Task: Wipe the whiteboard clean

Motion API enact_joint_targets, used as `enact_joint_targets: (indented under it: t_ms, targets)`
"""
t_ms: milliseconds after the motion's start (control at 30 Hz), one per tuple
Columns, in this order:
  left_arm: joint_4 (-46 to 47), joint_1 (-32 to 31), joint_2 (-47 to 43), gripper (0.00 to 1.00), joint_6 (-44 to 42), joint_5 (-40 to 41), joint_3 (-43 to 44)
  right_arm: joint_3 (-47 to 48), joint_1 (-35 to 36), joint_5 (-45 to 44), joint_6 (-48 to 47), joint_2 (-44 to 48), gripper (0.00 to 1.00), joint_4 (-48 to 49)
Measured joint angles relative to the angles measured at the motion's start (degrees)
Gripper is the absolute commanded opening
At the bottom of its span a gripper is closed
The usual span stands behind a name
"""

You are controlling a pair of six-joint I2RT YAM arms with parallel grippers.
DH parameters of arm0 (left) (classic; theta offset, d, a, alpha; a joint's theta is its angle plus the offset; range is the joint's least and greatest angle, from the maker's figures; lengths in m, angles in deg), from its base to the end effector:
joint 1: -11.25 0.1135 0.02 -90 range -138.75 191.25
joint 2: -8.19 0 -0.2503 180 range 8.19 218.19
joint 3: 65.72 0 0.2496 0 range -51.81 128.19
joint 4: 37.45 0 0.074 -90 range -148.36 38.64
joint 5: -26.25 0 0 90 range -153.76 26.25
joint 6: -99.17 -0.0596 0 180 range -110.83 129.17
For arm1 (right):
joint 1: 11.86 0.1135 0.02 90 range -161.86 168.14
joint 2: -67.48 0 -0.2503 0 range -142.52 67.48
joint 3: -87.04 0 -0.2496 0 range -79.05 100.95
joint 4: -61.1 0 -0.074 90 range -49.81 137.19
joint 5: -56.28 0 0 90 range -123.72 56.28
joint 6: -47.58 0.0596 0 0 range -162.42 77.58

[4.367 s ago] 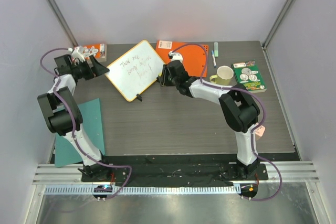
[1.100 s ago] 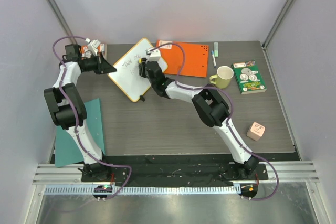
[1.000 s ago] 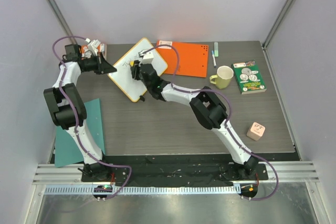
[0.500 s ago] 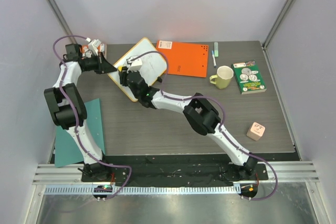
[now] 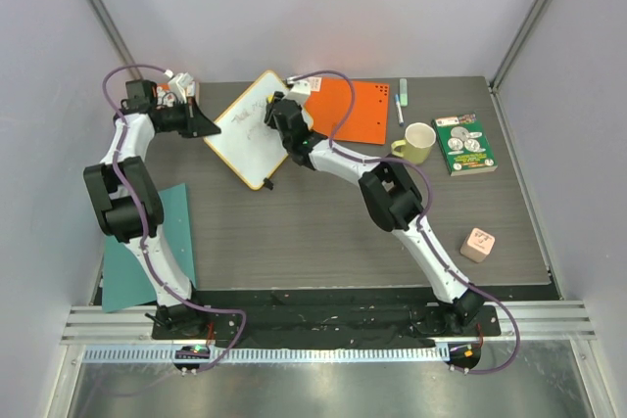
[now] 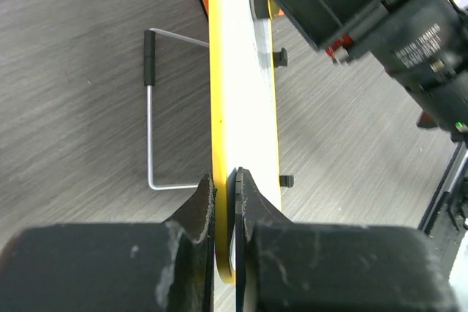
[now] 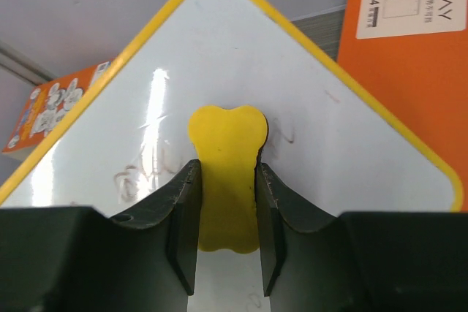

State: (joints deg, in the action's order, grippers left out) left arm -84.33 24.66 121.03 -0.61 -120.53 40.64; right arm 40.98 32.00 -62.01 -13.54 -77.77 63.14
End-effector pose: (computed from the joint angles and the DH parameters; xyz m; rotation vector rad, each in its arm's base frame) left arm 0.4287 0.0509 0.2304 0.3166 2.1624 -0.9958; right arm 0.4488 0.3921 0.1868 0.1396 1.7346 0.5124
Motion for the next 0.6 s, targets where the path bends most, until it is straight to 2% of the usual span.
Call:
enact_joint_targets:
  t_ms: [333, 600]
  targets:
    - [-4.0, 0.0, -0.2, 0.00, 0.2, 1.9, 0.0, 1.0, 2.7, -1.0, -3.9, 0.1, 0.01, -3.7]
    - [-4.4, 0.0, -0.2, 0.00, 0.3, 2.5, 0.0, -0.8, 6.6, -1.0, -2.5, 2.0, 0.01, -4.4]
